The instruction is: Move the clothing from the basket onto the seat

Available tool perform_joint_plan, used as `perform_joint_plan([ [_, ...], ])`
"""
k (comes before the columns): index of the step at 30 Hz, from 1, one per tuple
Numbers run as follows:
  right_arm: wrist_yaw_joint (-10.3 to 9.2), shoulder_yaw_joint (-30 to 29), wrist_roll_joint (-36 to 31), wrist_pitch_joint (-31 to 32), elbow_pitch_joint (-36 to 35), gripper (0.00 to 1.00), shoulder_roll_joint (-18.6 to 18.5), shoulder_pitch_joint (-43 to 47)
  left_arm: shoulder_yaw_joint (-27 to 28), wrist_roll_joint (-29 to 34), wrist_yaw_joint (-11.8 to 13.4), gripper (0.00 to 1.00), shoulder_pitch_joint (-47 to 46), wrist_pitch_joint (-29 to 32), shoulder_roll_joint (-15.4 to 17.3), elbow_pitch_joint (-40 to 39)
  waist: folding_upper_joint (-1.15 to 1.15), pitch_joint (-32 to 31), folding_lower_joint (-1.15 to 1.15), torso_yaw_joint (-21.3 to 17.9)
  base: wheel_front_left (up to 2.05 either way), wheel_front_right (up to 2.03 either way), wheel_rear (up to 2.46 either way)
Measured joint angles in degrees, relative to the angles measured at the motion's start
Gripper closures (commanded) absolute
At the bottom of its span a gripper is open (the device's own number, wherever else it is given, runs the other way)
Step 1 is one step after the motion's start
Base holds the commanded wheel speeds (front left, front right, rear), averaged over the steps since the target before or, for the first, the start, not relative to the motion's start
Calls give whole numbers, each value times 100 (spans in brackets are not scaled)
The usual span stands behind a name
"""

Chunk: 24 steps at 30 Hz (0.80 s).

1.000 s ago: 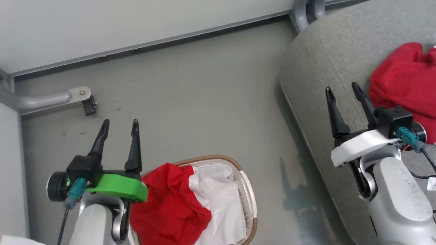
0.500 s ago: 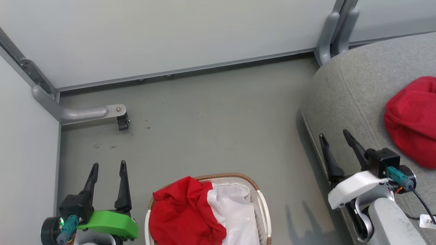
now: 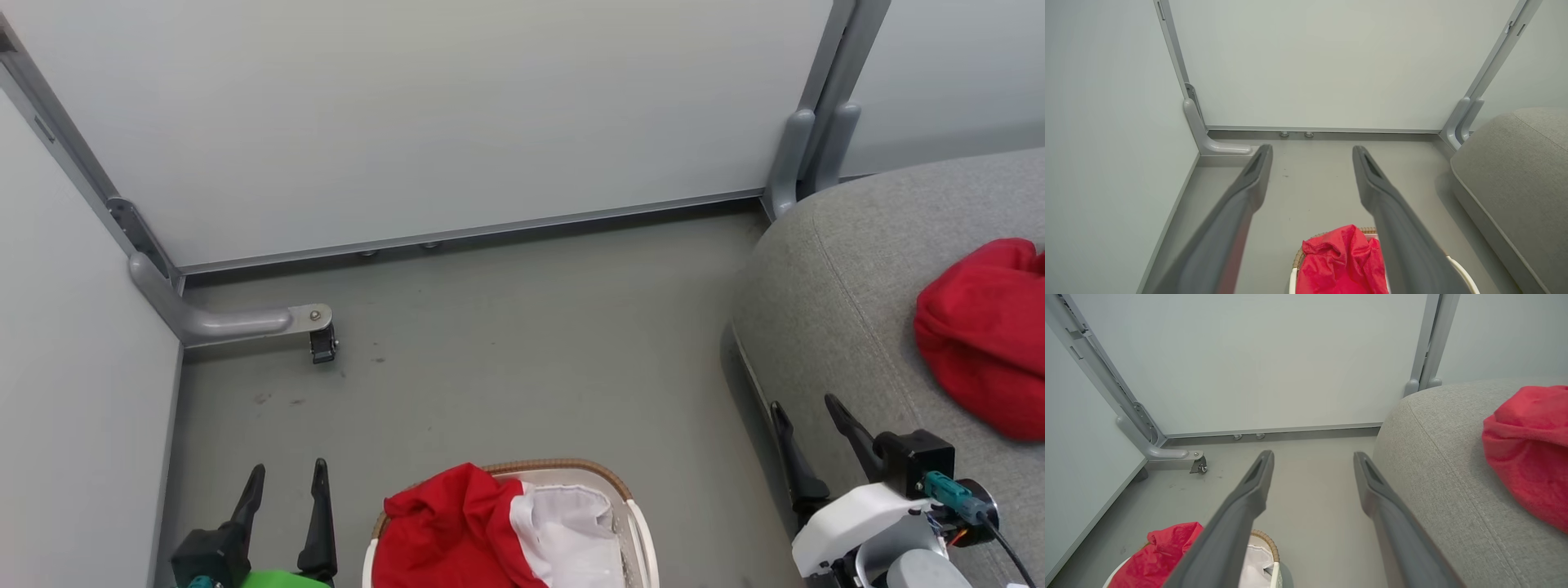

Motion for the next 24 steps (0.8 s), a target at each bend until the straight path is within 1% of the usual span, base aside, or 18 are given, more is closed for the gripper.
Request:
perform_joint_plan([
  [5,0,19,-15,0,-3,0,-1,37,-240,-33,1,0,26,1,0,131,0,40,0,-2,0,0,0],
  [10,-1,166,-33,0,-26,0,-20,-115,-806,15,-5,0,-209,0,-8,426,0,251,0,-45,0,0,0],
  [15,0,260,-33,0,-124,0,-9,-480,-1406,-214,-5,0,-758,0,-14,673,0,632,0,-127,0,0,0],
  [24,-1,400,-11,0,-314,0,51,-1054,-1993,-381,-5,0,-1740,0,-13,1392,0,1522,0,-383,0,0,0],
])
